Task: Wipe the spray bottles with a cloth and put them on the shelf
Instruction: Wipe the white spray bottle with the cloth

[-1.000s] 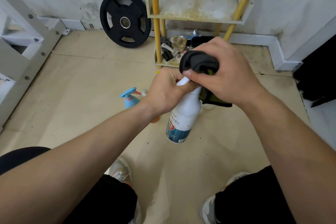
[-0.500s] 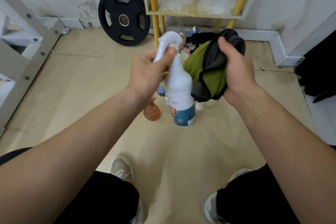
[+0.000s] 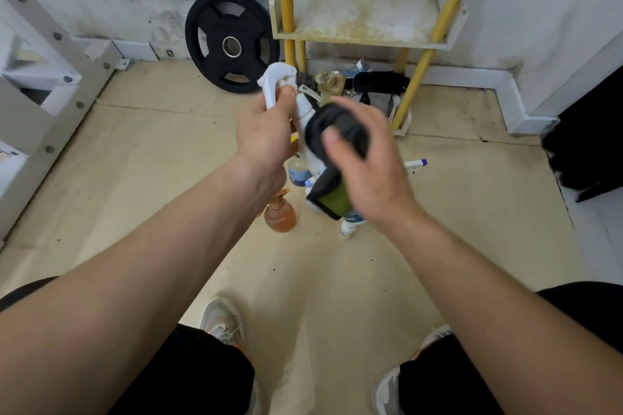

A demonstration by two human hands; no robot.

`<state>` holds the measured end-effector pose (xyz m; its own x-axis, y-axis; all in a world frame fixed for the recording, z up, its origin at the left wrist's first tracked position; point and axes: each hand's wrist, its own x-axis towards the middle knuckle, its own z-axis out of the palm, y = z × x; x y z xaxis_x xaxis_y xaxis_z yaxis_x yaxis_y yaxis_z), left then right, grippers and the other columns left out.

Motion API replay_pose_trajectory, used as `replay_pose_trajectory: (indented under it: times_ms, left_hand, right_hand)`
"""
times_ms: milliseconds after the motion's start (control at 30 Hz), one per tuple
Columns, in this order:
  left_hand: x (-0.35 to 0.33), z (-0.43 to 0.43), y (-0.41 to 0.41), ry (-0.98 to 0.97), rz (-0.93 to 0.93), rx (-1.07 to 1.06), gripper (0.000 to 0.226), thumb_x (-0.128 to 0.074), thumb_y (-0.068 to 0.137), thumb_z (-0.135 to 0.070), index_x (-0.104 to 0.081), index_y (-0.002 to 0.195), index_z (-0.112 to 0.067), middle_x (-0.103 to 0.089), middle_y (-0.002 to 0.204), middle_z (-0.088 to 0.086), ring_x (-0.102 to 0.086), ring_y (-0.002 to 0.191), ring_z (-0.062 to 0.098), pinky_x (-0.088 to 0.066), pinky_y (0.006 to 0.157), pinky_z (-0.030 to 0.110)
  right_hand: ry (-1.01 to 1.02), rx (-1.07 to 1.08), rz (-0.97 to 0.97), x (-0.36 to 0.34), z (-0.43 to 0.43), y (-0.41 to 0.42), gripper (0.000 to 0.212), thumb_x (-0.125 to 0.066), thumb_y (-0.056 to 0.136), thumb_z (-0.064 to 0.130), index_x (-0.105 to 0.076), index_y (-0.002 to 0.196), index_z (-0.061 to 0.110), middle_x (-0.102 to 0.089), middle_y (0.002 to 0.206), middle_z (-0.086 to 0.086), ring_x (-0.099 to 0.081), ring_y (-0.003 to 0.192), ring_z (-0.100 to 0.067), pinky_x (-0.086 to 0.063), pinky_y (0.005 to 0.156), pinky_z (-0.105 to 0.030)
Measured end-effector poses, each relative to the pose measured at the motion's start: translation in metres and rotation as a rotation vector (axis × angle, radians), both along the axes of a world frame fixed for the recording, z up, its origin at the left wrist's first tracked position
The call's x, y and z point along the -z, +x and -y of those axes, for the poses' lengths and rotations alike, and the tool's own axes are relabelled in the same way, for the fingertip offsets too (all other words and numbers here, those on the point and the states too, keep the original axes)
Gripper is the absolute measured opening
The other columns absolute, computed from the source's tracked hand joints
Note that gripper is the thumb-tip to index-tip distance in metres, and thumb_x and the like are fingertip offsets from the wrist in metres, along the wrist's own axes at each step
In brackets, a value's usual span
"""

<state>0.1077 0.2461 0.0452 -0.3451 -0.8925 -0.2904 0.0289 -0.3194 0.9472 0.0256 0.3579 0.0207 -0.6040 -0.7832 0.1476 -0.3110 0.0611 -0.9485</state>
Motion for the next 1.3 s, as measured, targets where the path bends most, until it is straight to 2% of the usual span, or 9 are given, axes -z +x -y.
replay_pose_trajectory:
  times_ms: [100,233,433,533,633,767,933,1100,1300]
  left_hand:
    - [0.006,-0.004,-0.005,-0.026,0.092,0.018,0.022,-0.053,0.103,-0.025,-0.070,0.101,-0.010,-0.069,0.090,0.010,-0.070,0.086,0.033,-0.059,0.074,0.043]
    - [0.009,0.000,-0.002,-0.023,0.153,-0.004,0.025,-0.050,0.104,-0.027,-0.067,0.111,-0.011,-0.067,0.096,0.007,-0.068,0.108,0.038,-0.060,0.077,0.045]
    - [0.004,0.017,0.006,-0.031,0.136,-0.057,0.022,-0.048,0.106,-0.025,-0.067,0.106,-0.013,-0.065,0.090,0.002,-0.066,0.087,0.022,-0.057,0.062,0.031]
    - [0.009,0.015,0.005,-0.006,0.154,-0.075,0.024,-0.048,0.105,-0.027,-0.066,0.113,-0.012,-0.066,0.095,0.003,-0.070,0.097,0.027,-0.061,0.067,0.037]
    - [0.015,0.013,0.002,0.013,0.168,-0.086,0.023,-0.049,0.105,-0.027,-0.065,0.112,-0.012,-0.066,0.098,0.006,-0.069,0.106,0.032,-0.061,0.074,0.044]
    - [0.020,0.004,-0.002,0.038,0.196,-0.076,0.023,-0.050,0.104,-0.030,-0.067,0.103,-0.015,-0.070,0.103,0.011,-0.070,0.101,0.033,-0.063,0.075,0.047]
    - [0.018,-0.003,-0.003,0.046,0.202,-0.058,0.024,-0.052,0.101,-0.030,-0.068,0.101,-0.011,-0.071,0.097,0.014,-0.071,0.098,0.037,-0.059,0.082,0.059]
    - [0.005,0.015,0.005,0.043,0.133,-0.084,0.023,-0.050,0.105,-0.026,-0.064,0.113,-0.009,-0.066,0.098,0.008,-0.071,0.101,0.032,-0.061,0.062,0.039]
    - [0.001,0.020,0.009,0.008,0.142,-0.075,0.021,-0.051,0.104,-0.027,-0.065,0.110,-0.011,-0.064,0.095,0.005,-0.069,0.102,0.029,-0.059,0.064,0.036]
  right_hand:
    - [0.174,-0.004,-0.340,0.019,-0.001,0.004,0.060,-0.061,0.093,0.045,-0.043,0.149,0.040,-0.041,0.145,0.000,-0.044,0.135,-0.021,-0.040,0.109,-0.034]
    - [0.247,0.040,-0.182,0.032,-0.006,-0.009,0.050,-0.063,0.096,0.041,-0.048,0.144,0.040,-0.047,0.133,0.005,-0.051,0.121,-0.011,-0.040,0.093,-0.022]
    - [0.349,0.043,0.023,0.055,-0.013,-0.018,0.036,-0.059,0.100,0.041,-0.054,0.135,0.038,-0.051,0.129,0.002,-0.053,0.118,-0.013,-0.047,0.099,-0.028]
    - [0.367,0.091,0.101,0.057,-0.011,-0.022,0.034,-0.056,0.101,0.041,-0.057,0.134,0.034,-0.055,0.130,0.001,-0.055,0.118,-0.015,-0.045,0.088,-0.021]
    - [0.352,0.101,-0.001,0.050,-0.007,-0.016,0.032,-0.055,0.102,0.038,-0.058,0.133,0.033,-0.052,0.128,0.002,-0.054,0.118,-0.016,-0.041,0.089,-0.025]
    - [0.225,0.055,-0.236,0.036,0.001,0.000,0.045,-0.058,0.098,0.041,-0.052,0.141,0.031,-0.047,0.132,0.001,-0.051,0.124,-0.020,-0.043,0.103,-0.032]
    - [0.163,0.005,-0.521,0.029,-0.001,0.001,0.061,-0.072,0.086,0.038,-0.052,0.143,0.027,-0.045,0.138,-0.006,-0.051,0.125,-0.029,-0.049,0.102,-0.044]
    - [0.337,-0.052,-0.399,0.037,-0.014,-0.010,0.092,-0.085,0.074,0.044,-0.033,0.149,0.042,-0.038,0.140,0.002,-0.051,0.125,-0.021,-0.050,0.098,-0.037]
    - [0.442,-0.114,-0.227,0.046,-0.019,-0.024,0.108,-0.094,0.061,0.032,-0.032,0.149,0.044,-0.043,0.135,0.004,-0.046,0.120,-0.013,-0.043,0.093,-0.030]
